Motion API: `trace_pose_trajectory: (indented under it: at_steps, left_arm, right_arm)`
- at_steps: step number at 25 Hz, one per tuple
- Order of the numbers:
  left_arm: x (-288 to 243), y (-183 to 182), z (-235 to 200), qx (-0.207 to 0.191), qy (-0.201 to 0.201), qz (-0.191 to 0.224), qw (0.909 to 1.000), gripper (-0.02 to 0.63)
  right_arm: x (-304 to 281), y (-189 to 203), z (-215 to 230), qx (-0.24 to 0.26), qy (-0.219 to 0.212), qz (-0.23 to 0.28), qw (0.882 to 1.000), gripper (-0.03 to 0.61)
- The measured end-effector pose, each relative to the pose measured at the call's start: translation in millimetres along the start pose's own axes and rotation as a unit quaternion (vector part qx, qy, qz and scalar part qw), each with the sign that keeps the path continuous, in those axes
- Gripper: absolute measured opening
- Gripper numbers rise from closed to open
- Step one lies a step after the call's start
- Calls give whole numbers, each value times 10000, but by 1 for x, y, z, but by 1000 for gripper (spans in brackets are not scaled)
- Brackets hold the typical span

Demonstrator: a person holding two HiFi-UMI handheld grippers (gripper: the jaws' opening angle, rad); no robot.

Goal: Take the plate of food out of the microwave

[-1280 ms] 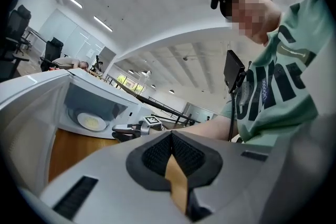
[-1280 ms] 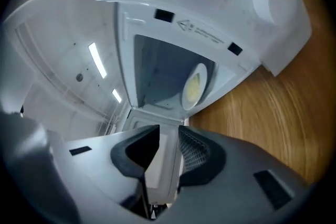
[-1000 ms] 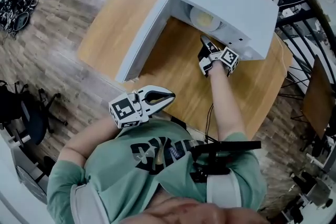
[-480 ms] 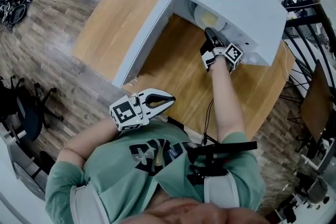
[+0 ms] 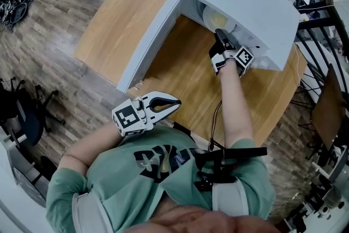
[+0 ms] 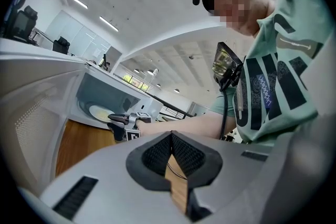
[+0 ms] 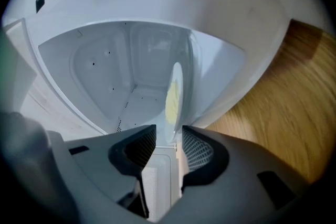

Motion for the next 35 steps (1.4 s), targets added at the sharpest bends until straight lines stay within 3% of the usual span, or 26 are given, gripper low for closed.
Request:
trace_pose_trajectory:
  at_steps: [6,11,14,15,19,35]
  left_arm:
    - [3,-3,-1,13,-15,63,10000,3]
    - [7,0,-3,25,-70,49,10000,3]
    - [10,2,-2,40,-107,62,9999,3]
    - [12,3,-2,56,-115,67,9999,3]
    - [17,4,-3,122,-137,84,9998,3]
    - [21,2,8,-13,-131,195,9997,3]
  right_arm:
    - [-5,-4,-1,144,107,-97,9998,137]
    - [-11,1,0,-98,167,-106,9998,135]
    - [-11,3,1,-216,358,-122,9991,53]
    - [-11,4,1,-246,374,-109,9989,51]
    - [-10,0,-1,-200,261,3,9995,17]
    - [22,24,-17,-122,-356,-313,9988,17]
Point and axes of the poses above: the fingertips, and each gripper's own axes: x backward along the fingers, z to its right, y out of its underside, the point moved 8 cm from there along x, backward along the fingers, and after that the axes turned 14 degrees about x, right-handed, at the moved point
